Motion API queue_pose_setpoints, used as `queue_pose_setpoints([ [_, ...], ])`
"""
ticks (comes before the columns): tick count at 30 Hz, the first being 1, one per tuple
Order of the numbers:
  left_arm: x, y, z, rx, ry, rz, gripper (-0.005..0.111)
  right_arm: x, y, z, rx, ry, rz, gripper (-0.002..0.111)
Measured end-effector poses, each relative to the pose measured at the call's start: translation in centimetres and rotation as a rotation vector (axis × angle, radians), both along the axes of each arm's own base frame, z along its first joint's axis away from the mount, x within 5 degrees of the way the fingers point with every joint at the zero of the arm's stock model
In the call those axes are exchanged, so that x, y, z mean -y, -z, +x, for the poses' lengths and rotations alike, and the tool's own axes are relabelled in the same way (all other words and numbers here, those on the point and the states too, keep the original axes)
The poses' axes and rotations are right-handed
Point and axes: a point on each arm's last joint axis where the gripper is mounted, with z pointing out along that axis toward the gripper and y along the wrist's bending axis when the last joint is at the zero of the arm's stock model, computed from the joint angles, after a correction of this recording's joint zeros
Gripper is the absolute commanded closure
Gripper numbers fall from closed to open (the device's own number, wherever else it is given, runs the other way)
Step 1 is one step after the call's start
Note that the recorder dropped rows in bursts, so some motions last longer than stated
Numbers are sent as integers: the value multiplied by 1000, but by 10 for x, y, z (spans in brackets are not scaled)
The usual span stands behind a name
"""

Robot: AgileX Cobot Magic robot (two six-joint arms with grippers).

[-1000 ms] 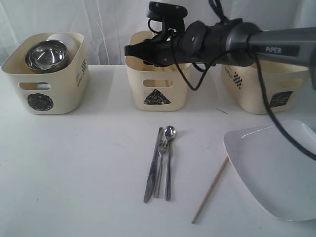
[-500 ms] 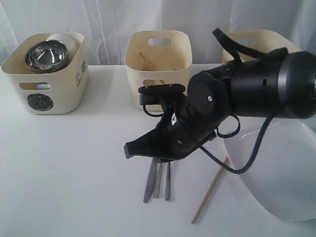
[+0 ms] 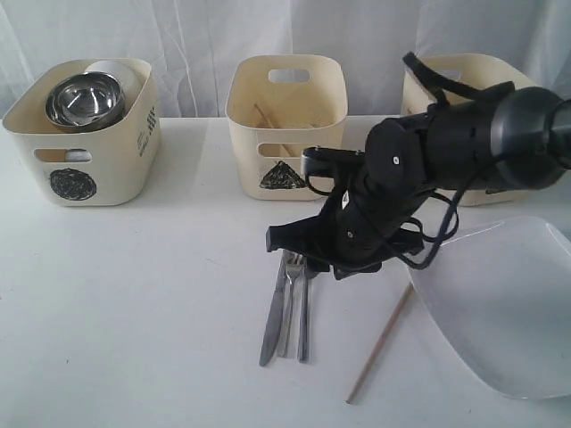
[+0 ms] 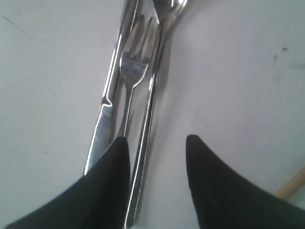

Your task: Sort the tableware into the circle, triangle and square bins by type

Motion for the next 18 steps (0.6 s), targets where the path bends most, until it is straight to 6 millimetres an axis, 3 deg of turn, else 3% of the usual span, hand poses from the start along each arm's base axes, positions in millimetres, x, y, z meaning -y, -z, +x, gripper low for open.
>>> queue_pose_setpoints([
  [8,0,0,0,0,0,0,107,-17,18,33,-37,-64,-36,70],
  [18,0,0,0,0,0,0,107,-19,43,41,-130,-90,-94,70],
])
